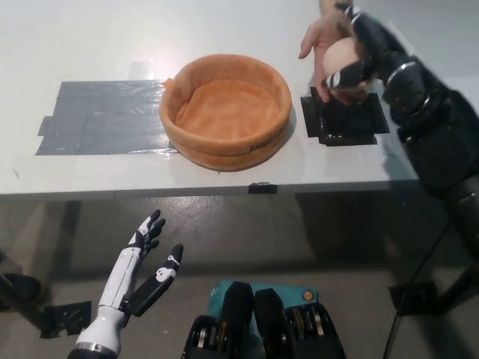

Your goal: A person hands a emotional support dumpling to the robot which it grabs with its right hand and places in the soft place kept infront of it in the centre of the desk

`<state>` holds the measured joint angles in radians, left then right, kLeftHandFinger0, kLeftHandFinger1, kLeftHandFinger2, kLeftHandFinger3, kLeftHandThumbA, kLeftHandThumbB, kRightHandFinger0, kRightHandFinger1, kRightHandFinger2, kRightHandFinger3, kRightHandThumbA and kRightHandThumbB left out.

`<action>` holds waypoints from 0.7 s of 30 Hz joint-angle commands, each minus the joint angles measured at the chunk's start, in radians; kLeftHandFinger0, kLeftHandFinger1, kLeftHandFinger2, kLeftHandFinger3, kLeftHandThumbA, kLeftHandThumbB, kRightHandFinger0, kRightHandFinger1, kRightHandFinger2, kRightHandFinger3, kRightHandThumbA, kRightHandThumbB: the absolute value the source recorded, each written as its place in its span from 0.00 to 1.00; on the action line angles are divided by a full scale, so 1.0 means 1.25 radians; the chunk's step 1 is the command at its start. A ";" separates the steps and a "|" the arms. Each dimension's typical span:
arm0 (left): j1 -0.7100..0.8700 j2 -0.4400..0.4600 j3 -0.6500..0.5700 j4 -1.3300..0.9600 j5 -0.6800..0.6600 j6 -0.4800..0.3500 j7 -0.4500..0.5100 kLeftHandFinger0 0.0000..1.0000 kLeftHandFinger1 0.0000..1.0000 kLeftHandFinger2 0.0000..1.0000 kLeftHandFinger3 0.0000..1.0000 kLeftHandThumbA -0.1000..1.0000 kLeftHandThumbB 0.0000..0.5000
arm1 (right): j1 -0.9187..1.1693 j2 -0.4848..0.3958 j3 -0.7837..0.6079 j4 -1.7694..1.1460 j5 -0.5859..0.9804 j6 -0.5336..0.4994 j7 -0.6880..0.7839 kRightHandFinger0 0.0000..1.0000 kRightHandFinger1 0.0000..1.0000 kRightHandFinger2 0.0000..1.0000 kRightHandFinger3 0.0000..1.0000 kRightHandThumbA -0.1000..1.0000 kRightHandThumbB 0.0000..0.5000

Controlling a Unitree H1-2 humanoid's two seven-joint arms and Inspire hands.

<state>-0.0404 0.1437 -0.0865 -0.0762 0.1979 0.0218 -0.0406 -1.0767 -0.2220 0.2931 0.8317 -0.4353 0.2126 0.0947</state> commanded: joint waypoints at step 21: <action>-0.017 0.003 0.002 -0.025 0.008 -0.022 0.001 1.00 1.00 1.00 1.00 0.67 0.00 | -0.107 0.014 0.095 0.257 -0.077 -0.026 -0.185 0.02 0.27 0.49 0.42 0.00 0.44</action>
<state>-0.0472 0.1437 -0.0866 -0.0765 0.2066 0.0213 -0.0404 -1.1714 -0.2009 0.4195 1.1385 -0.5063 0.2341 0.0196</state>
